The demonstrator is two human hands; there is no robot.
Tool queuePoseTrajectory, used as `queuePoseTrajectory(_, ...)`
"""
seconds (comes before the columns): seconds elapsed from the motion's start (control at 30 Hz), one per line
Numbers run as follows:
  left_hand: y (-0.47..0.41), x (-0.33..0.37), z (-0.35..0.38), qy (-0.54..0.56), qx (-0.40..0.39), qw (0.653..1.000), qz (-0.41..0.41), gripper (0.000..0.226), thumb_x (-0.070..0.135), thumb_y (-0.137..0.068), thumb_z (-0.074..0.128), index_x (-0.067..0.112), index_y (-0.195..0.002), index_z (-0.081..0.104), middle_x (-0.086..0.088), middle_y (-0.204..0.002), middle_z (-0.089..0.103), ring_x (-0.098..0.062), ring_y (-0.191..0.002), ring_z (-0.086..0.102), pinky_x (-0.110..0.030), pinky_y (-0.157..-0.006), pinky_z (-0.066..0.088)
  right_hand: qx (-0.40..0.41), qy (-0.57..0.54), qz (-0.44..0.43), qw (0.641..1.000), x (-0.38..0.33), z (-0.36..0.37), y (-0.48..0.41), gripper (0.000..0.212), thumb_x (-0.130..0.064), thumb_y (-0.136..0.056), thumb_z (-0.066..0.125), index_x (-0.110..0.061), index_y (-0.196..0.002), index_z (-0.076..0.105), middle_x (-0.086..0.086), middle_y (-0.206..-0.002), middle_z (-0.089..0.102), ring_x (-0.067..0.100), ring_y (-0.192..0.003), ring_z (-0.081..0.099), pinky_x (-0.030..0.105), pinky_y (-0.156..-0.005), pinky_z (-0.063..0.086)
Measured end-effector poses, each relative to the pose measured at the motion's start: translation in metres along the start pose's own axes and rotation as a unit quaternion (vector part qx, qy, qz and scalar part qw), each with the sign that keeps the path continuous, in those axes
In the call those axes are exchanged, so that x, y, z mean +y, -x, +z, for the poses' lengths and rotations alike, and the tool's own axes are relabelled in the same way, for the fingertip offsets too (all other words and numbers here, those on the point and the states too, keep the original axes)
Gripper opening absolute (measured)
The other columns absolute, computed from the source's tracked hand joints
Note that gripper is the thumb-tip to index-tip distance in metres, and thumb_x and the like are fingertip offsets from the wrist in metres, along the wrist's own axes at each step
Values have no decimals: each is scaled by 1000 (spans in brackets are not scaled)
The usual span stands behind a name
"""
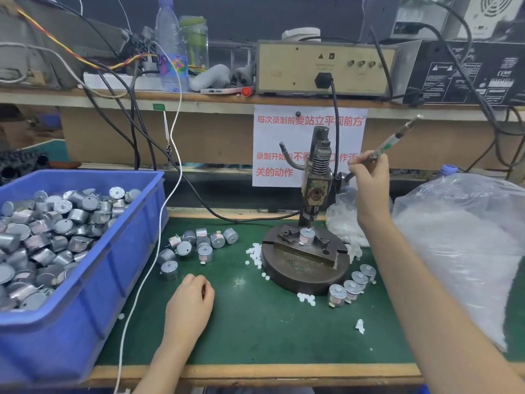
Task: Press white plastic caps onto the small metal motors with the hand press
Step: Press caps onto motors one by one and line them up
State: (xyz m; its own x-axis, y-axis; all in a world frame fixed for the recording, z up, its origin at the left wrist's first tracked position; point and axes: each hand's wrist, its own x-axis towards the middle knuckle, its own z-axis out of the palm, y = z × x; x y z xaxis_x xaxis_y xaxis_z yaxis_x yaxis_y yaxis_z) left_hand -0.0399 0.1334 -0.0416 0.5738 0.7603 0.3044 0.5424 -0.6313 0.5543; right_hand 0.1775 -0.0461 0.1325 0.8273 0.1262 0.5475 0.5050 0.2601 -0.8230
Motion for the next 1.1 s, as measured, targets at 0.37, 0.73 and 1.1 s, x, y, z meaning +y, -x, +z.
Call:
queuePoseTrajectory(0.37,-1,1,4,-31,9,999,18,22,21,-92,47,18,-71,44,3,-75,43,-18,-69,45,-30,-57,33,-15,15,-10,1000,8,-6,7,26,-1,-89,49,-24,-80,42,-7,-81,46,-1,-73,49,15,-77,43)
queuePoseTrajectory(0.73,0,1,5,-51,21,998,30,18,19,-91,49,14,-74,49,3,-76,43,-17,-69,44,-29,-56,32,-117,312,135,933,83,-15,55,39,-13,-90,46,-10,-129,48,11,-131,51,22,-111,50,32,-94,38)
queuePoseTrajectory(1.1,1,2,4,-75,6,996,39,17,20,-92,46,12,-81,54,3,-81,44,-19,-78,52,-28,-58,33,-156,427,35,890,103,12,71,33,-20,-90,60,-7,-120,59,8,-123,60,24,-115,52,38,-107,32)
